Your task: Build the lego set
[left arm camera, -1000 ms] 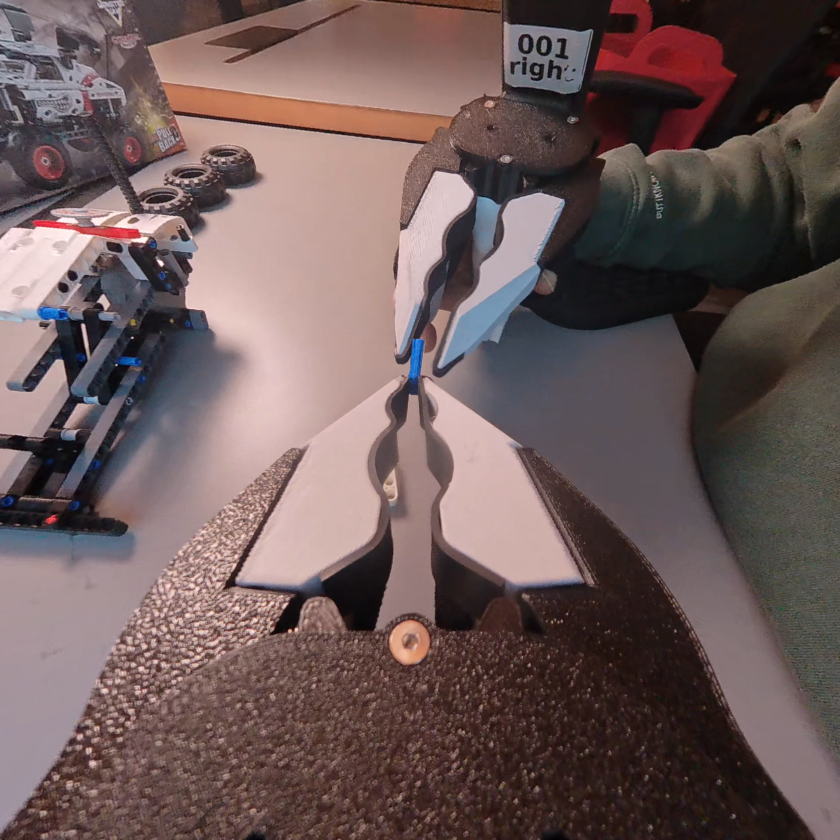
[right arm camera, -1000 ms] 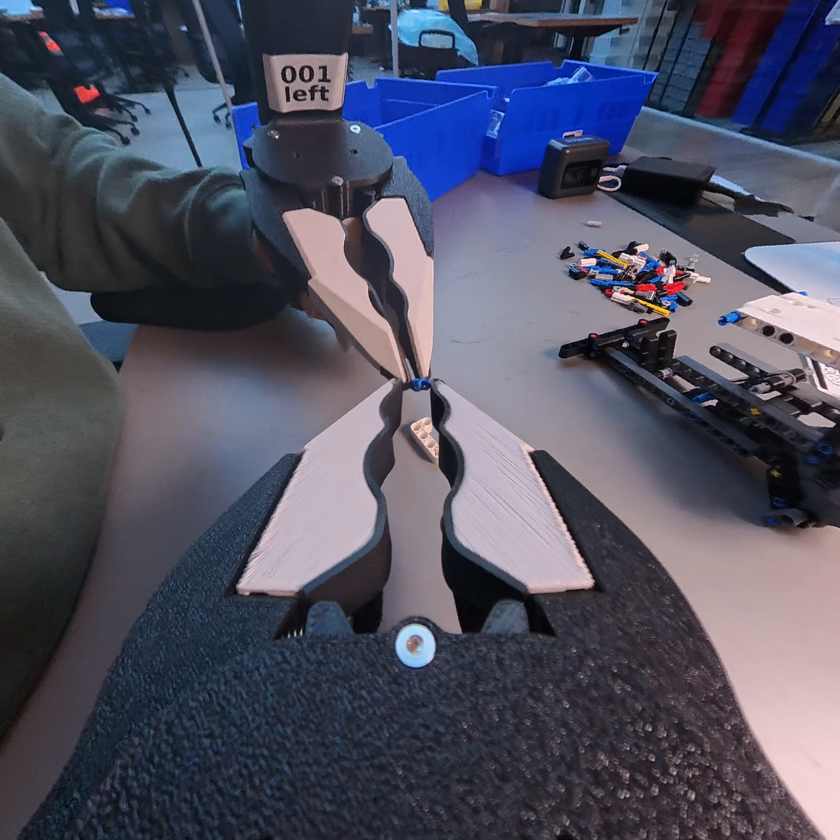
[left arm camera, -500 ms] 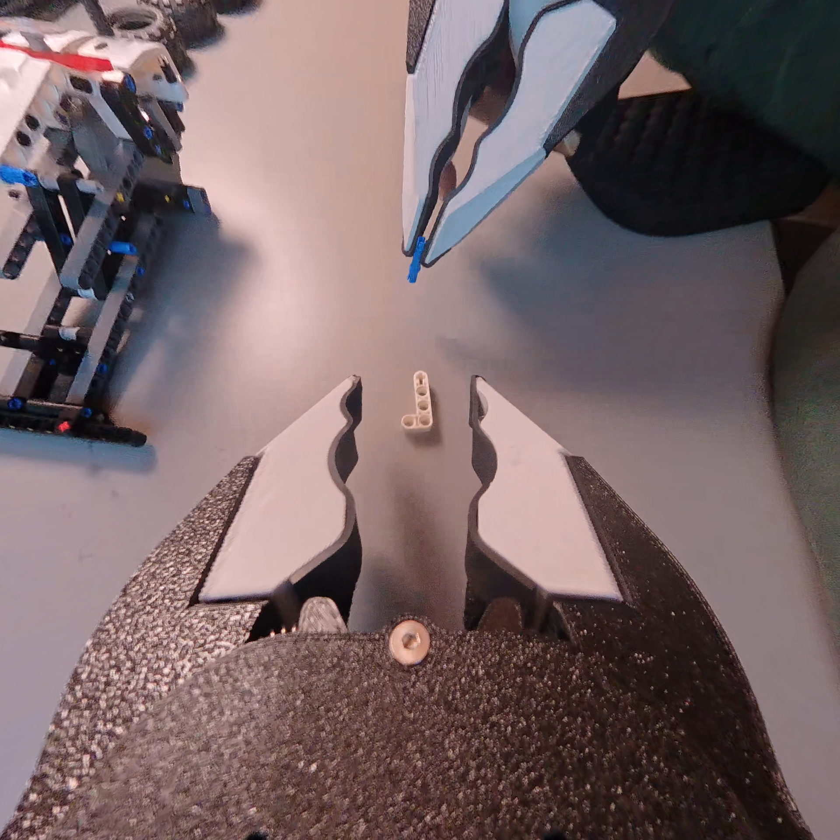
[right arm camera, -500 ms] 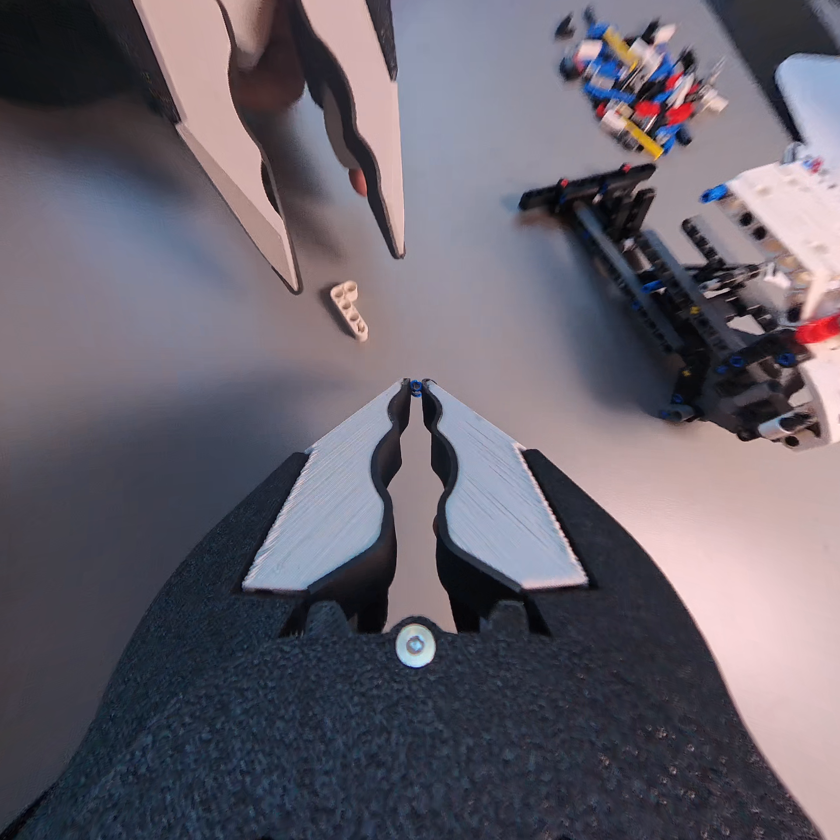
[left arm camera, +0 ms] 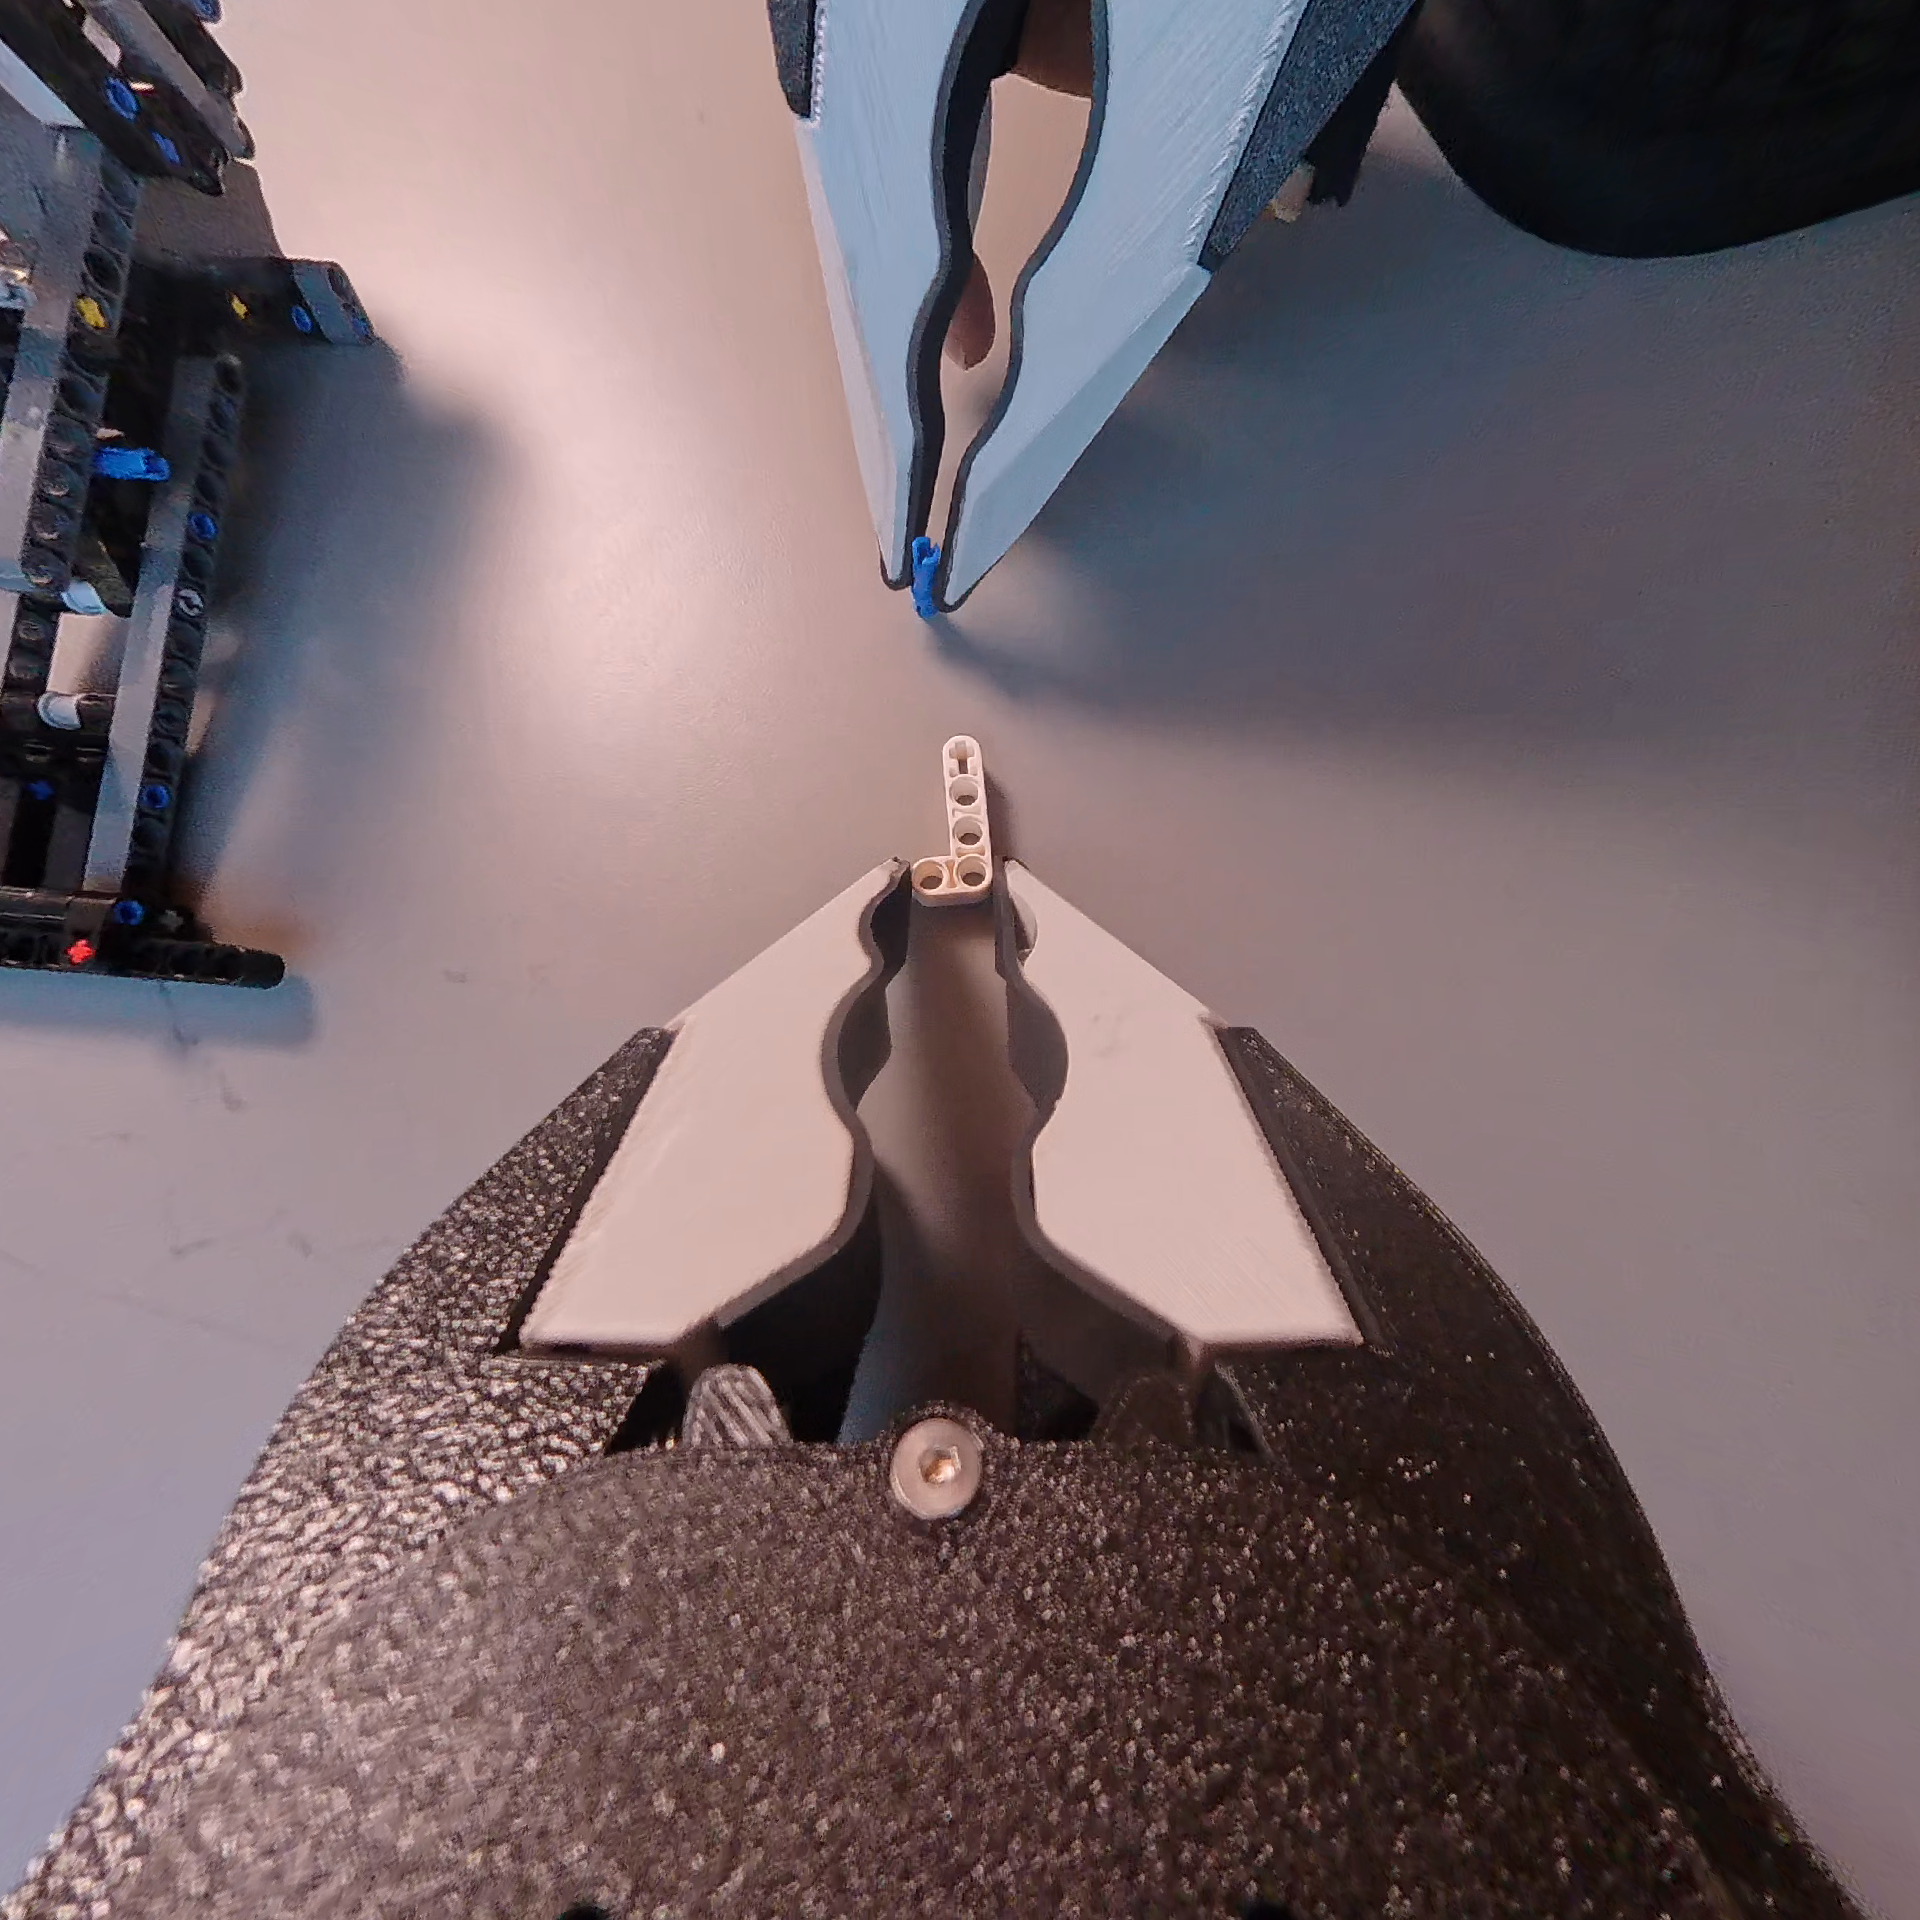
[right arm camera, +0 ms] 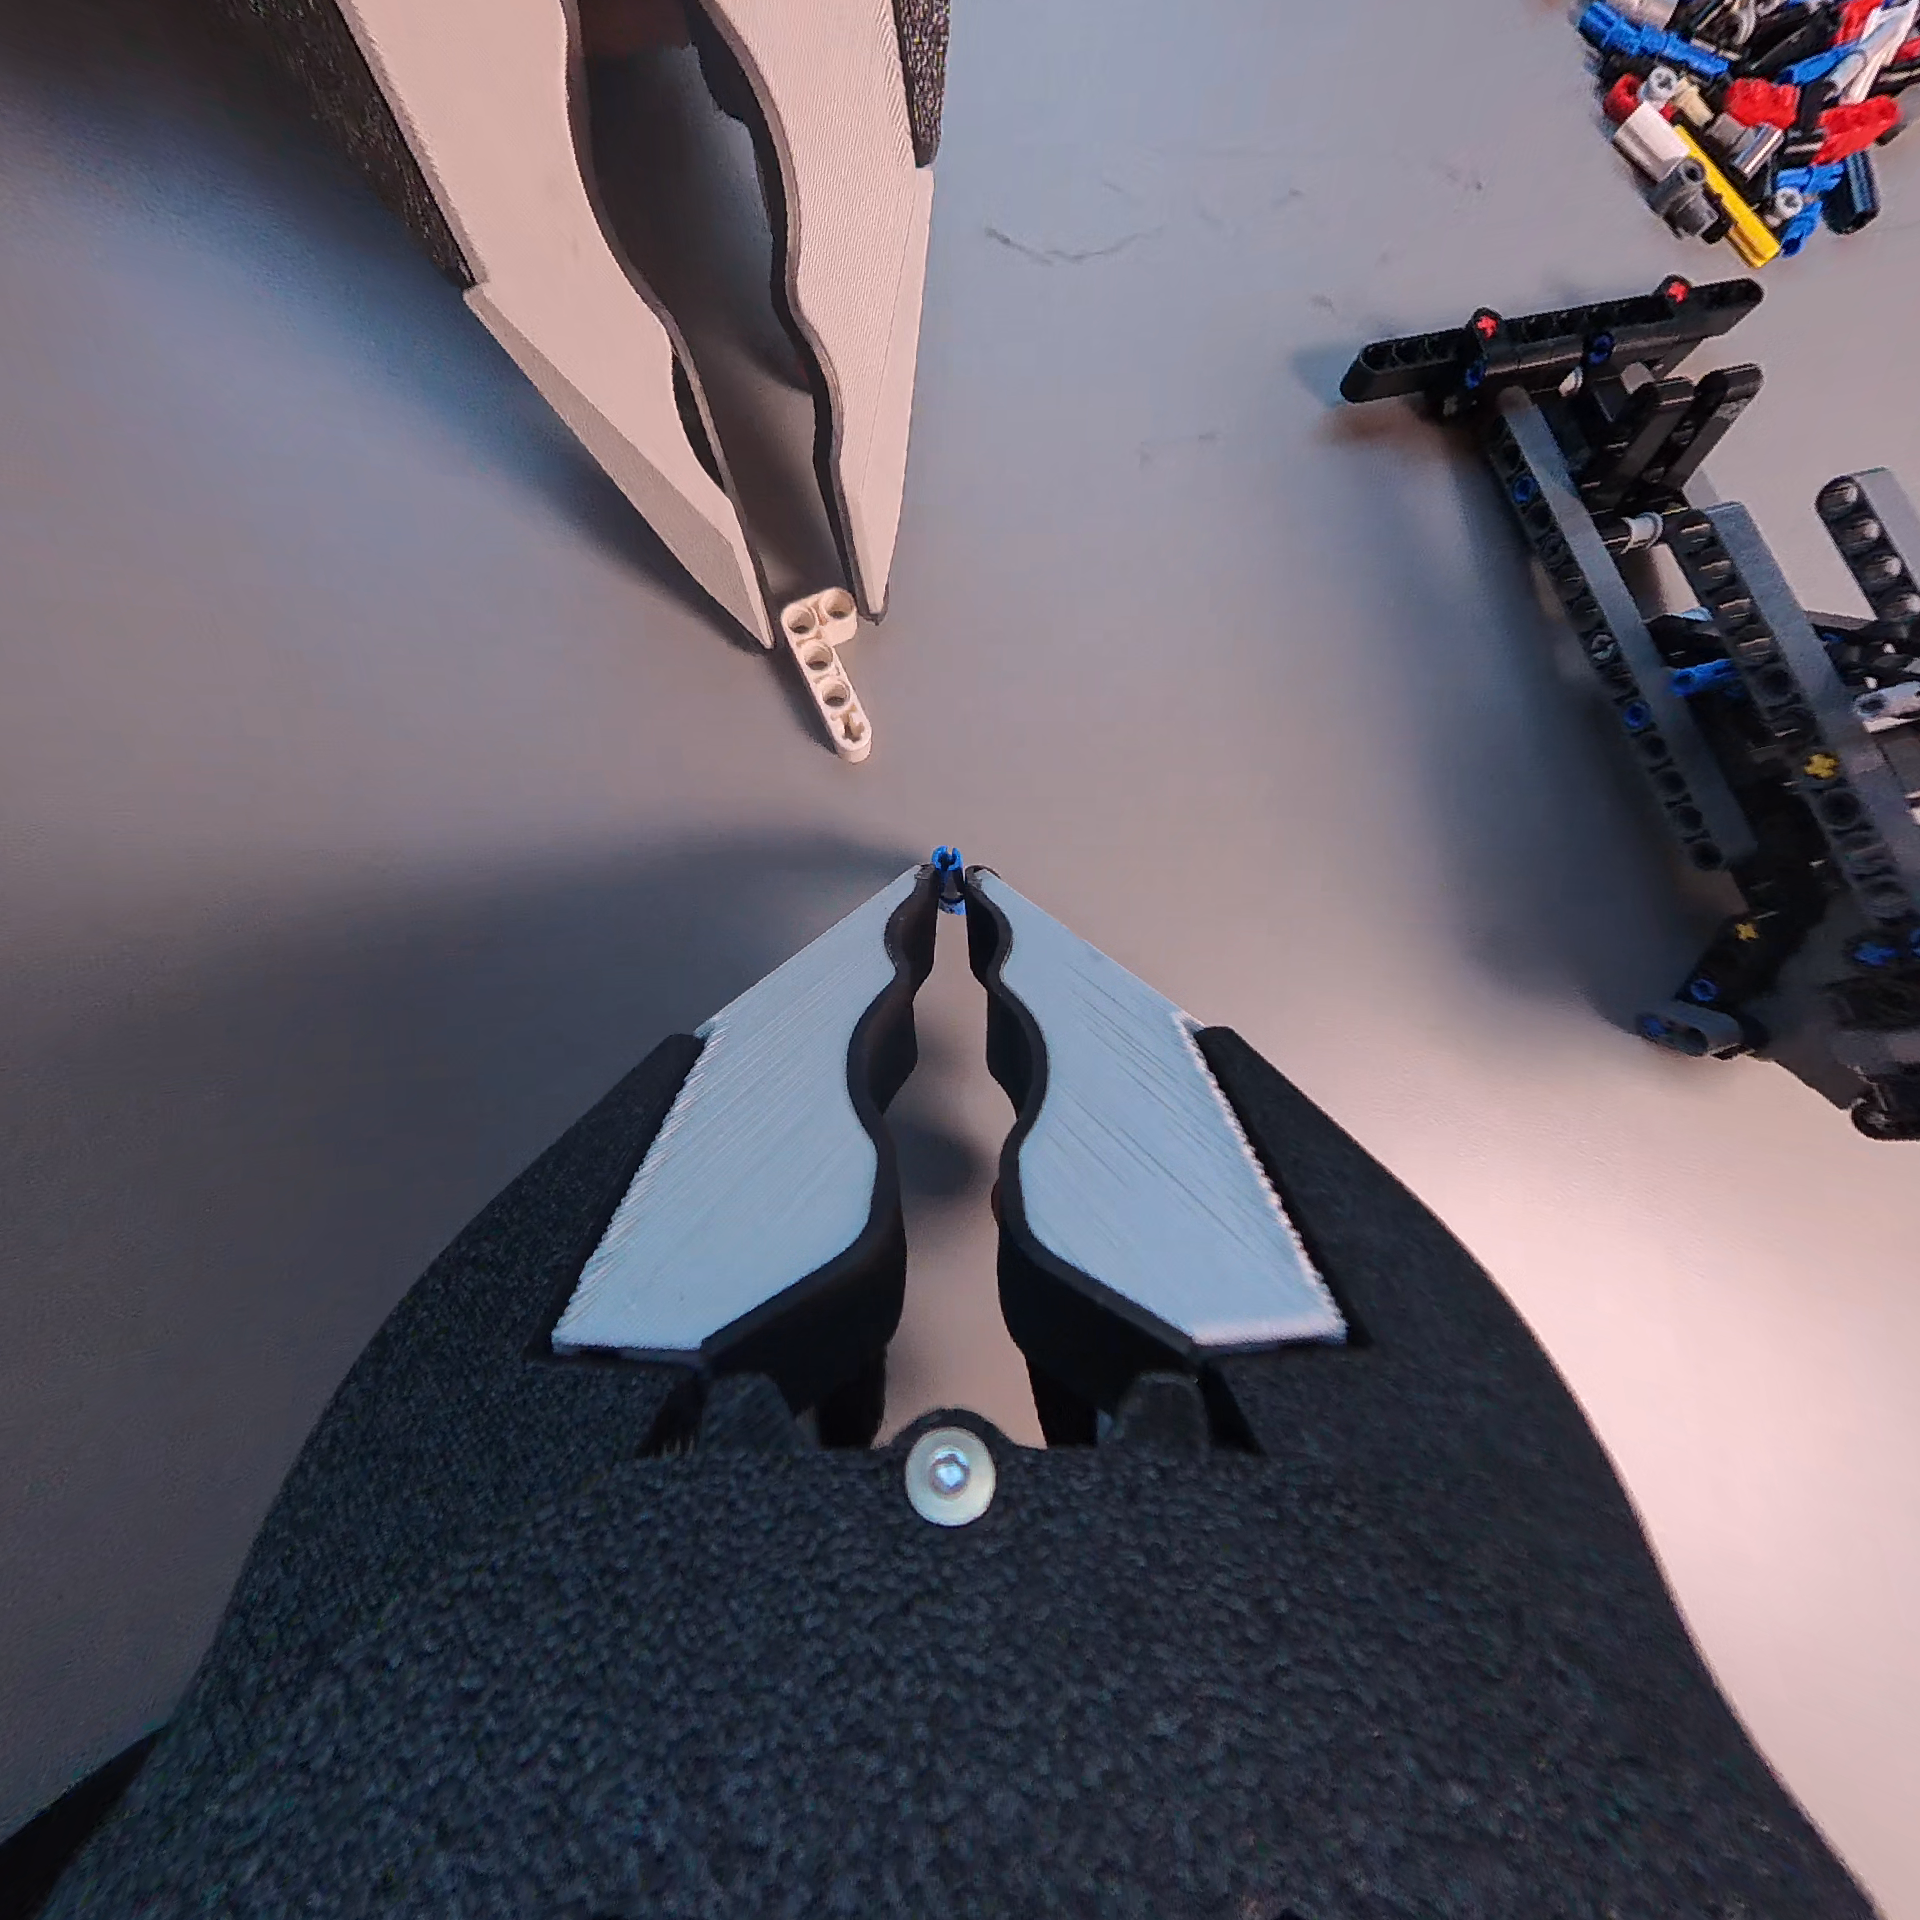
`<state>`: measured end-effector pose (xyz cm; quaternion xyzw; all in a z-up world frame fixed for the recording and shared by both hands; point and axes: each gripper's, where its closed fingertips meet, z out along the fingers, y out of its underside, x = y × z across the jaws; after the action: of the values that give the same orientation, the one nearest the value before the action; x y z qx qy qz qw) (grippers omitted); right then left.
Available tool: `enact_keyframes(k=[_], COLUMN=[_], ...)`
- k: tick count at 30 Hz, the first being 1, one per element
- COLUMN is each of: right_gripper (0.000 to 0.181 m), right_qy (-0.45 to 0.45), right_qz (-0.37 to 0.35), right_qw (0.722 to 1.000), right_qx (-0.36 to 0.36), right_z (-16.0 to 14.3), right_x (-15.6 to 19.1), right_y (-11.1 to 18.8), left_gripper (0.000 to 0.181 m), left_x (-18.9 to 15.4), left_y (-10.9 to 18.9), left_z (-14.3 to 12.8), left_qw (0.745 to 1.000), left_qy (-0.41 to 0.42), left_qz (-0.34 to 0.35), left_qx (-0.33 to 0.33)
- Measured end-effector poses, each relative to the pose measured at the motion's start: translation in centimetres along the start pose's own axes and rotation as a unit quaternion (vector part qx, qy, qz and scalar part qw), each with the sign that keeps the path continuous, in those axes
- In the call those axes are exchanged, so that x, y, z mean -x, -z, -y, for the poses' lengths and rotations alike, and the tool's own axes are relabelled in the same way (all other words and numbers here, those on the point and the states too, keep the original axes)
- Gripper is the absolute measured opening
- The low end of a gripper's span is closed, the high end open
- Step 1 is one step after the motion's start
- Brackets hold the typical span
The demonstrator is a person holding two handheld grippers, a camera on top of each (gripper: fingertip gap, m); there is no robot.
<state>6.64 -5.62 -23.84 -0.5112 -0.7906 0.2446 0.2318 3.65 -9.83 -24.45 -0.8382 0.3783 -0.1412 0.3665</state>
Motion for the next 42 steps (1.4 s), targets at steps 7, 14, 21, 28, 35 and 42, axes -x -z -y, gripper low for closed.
enact_keyframes(k=[7, 14, 21, 28, 35, 42], right_gripper=[0.005, 0.005, 0.006, 0.019, 0.022, 0.024], right_qy=[0.013, 0.033, 0.04, 0.031, -0.012, -0.059], right_qz=[0.004, -0.023, -0.027, -0.02, -0.031, -0.046], right_qw=[1.0, 0.997, 0.996, 0.998, 0.999, 0.994], right_qx=[0.014, 0.063, 0.078, 0.057, -0.038, -0.075], right_z=[-0.2, -1.2, -1.7, -1.4, 0.2, -0.8], right_x=[0.5, -0.3, -0.3, -0.2, -1.7, -3.5], right_y=[-0.1, 1.3, 0.6, 0.5, 2.7, 3.4], left_gripper=[0.015, 0.03, 0.033, 0.029, 0.0, 0.0], left_x=[-0.7, -0.8, -0.7, -0.6, -0.8, 0.1], left_y=[-0.1, 0.1, 0.4, 0.4, 0.2, 0.5], left_z=[0.1, 0.4, 0.0, -0.5, -0.5, -0.1], left_qw=[1.0, 0.999, 1.0, 1.0, 0.999, 1.0], left_qy=[-0.006, 0.007, 0.0, -0.001, -0.039, -0.028], left_qz=[-0.018, -0.029, -0.027, -0.028, -0.016, -0.003], left_qx=[-0.004, -0.015, -0.004, 0.007, 0.009, -0.007])
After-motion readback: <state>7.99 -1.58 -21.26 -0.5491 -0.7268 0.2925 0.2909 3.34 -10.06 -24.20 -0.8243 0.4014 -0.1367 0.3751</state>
